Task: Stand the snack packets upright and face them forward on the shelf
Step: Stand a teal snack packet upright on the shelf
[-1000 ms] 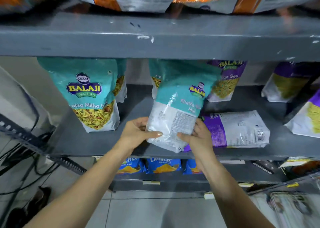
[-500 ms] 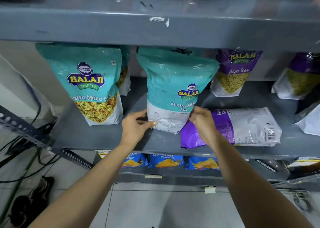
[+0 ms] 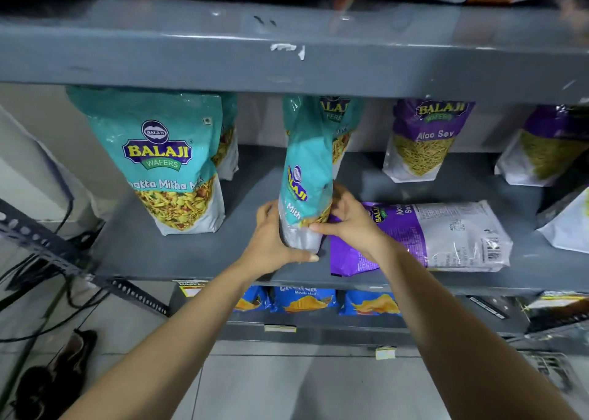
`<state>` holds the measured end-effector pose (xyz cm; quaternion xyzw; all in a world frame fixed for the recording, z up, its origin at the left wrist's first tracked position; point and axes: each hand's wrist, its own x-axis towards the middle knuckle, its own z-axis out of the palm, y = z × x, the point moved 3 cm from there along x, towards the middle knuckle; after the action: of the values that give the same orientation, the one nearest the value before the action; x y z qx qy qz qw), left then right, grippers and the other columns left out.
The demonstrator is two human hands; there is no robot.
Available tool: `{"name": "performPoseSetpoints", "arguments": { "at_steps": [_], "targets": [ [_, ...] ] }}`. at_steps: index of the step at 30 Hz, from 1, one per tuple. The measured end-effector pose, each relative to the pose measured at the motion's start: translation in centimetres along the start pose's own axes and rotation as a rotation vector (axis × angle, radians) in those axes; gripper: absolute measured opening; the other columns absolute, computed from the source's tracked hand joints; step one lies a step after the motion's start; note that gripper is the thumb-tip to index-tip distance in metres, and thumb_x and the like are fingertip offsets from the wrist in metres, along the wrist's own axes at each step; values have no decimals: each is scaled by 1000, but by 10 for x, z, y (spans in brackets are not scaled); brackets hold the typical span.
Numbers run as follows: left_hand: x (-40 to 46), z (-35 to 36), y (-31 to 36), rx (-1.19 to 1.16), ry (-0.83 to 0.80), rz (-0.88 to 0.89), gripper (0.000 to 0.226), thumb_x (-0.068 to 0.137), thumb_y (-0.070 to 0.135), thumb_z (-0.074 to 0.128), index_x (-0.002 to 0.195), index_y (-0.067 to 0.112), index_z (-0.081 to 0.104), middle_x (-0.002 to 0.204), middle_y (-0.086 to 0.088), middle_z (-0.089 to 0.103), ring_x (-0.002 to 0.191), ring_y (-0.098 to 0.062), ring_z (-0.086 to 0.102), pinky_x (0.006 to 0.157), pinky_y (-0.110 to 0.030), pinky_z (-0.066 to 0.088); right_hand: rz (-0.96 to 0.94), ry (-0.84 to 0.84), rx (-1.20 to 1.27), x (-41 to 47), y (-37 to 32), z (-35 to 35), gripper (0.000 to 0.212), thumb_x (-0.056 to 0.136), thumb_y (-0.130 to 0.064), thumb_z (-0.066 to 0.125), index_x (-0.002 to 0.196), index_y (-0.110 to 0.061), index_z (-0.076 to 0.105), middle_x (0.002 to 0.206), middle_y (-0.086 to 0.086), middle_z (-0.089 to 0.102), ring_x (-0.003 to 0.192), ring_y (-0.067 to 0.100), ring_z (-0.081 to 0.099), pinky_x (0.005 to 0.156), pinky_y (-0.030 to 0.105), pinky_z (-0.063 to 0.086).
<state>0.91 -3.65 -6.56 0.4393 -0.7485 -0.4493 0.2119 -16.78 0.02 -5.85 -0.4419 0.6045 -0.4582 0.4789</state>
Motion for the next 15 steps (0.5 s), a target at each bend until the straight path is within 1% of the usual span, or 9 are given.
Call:
{"name": "performPoseSetpoints", "arguments": {
  "at_steps": [1, 3, 5, 6, 8, 9, 12, 14, 15],
  "targets": [
    [1, 1, 1, -51, 9, -28, 106, 52, 20, 94, 140, 21, 36, 131, 4, 37, 112, 26, 33, 93, -16, 39, -5, 15, -27, -2, -3, 0, 101, 67, 10, 83, 150, -15, 31, 135, 0, 59, 119, 12, 59, 95, 19, 52],
    [3, 0, -2, -223, -9, -139, 90, 56, 4, 81, 131, 22, 34, 121, -1, 52, 103, 2, 55, 78, -22, 51, 2, 20, -89, -2, -5, -3, 97, 63, 7, 87, 144, -15, 38, 123, -3, 63, 108, 8, 62, 83, 14, 53],
    [6, -5, -5, -373, -22, -252, 75, 59, -3, 64, 124, 21, 37, 109, -6, 62, 89, -19, 60, 70, -33, 50, 31, -3, -147, -2, -3, -11, 92, 62, 3, 89, 138, -17, 42, 115, -5, 64, 104, 13, 63, 82, 17, 55],
    [9, -8, -8, -411, -16, -272, 71, 57, -5, 58, 123, 17, 43, 104, -9, 63, 84, -24, 57, 68, -36, 45, 47, 2, -180, -2, -2, -15, 92, 60, -4, 92, 136, -18, 44, 116, -3, 63, 107, 19, 62, 89, 26, 55],
    [14, -15, -8, -462, 15, -283, 69, 49, -4, 48, 117, 8, 56, 101, -9, 68, 85, -26, 57, 68, -36, 41, 55, 39, -222, -4, -4, -21, 96, 52, -21, 95, 133, -21, 46, 125, 2, 60, 118, 23, 57, 101, 41, 51],
    [17, -18, -7, -473, 33, -285, 68, 47, -4, 44, 112, 6, 62, 101, -7, 71, 87, -25, 61, 69, -33, 42, 55, 49, -208, -4, -4, -22, 99, 48, -26, 96, 133, -23, 45, 132, 1, 57, 124, 19, 53, 106, 43, 47],
    [26, -25, 0, -434, 23, -272, 52, 50, -6, 42, 93, 7, 68, 92, 1, 74, 86, -20, 63, 63, -24, 41, 85, 34, -114, -6, -1, -15, 102, 48, -25, 96, 135, -25, 43, 138, -5, 58, 130, 11, 51, 112, 42, 42],
    [29, -29, 2, -366, 1, -265, 45, 64, -13, 44, 97, 8, 66, 94, 1, 73, 96, -24, 65, 65, -24, 45, 103, 35, -81, -7, 3, -10, 102, 47, -26, 97, 134, -23, 45, 129, -9, 64, 124, 8, 57, 105, 37, 49],
    [29, -31, 1, -342, -33, -257, 47, 70, -18, 45, 104, 7, 64, 97, 2, 73, 101, -24, 65, 67, -26, 49, 100, 47, -77, -7, 4, -9, 96, 50, -22, 97, 132, -21, 47, 122, -11, 66, 118, 4, 60, 97, 29, 53]
  ]
}}
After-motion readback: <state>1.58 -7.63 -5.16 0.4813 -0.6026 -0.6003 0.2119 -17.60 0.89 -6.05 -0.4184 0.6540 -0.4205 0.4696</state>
